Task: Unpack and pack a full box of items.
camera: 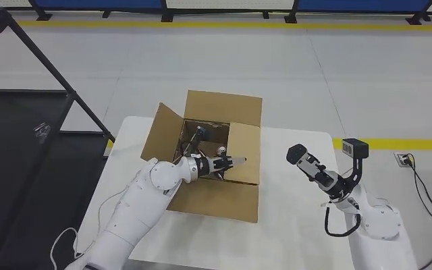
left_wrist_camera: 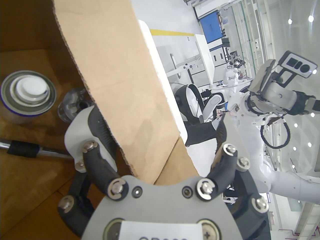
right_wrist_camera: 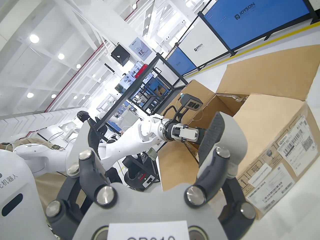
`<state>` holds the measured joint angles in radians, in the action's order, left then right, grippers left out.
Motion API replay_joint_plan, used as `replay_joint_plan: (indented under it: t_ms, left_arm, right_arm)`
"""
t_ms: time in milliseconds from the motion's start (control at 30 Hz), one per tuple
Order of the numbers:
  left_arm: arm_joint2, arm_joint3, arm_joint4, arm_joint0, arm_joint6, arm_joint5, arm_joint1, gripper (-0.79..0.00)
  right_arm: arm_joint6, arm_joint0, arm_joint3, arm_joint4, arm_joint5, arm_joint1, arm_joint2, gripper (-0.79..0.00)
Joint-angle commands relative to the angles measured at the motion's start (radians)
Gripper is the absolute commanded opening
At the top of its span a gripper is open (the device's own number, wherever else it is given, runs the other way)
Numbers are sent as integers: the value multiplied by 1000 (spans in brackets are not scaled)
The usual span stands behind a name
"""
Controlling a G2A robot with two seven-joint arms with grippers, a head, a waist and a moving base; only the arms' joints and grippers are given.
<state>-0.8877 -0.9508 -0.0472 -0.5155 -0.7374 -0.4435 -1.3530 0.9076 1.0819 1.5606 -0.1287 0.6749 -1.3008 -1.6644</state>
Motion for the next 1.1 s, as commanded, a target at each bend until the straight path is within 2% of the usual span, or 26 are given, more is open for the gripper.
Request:
replay_joint_plan:
  t_ms: [0, 300, 533, 767, 1067]
  left_arm:
    - [-1, -14, -9, 4, 2, -2, 0, 0]
    - [1, -120, -6, 14, 6, 6, -8, 0]
    - [59, -112, -17, 48, 86, 19, -42, 0]
    - [160, -21, -1, 107, 175, 4, -107, 0]
    - [288, 163, 21, 205, 208, -10, -216, 0]
  right_arm:
    - [-4, -2, 0, -3, 1, 3, 4, 0]
    - [-11, -16, -10, -22, 15, 20, 8, 0]
    - [-45, 14, 1, -51, 54, 38, -56, 0]
    - [-96, 103, 32, -97, 101, 60, -185, 0]
    - [-133, 202, 38, -141, 135, 81, -292, 0]
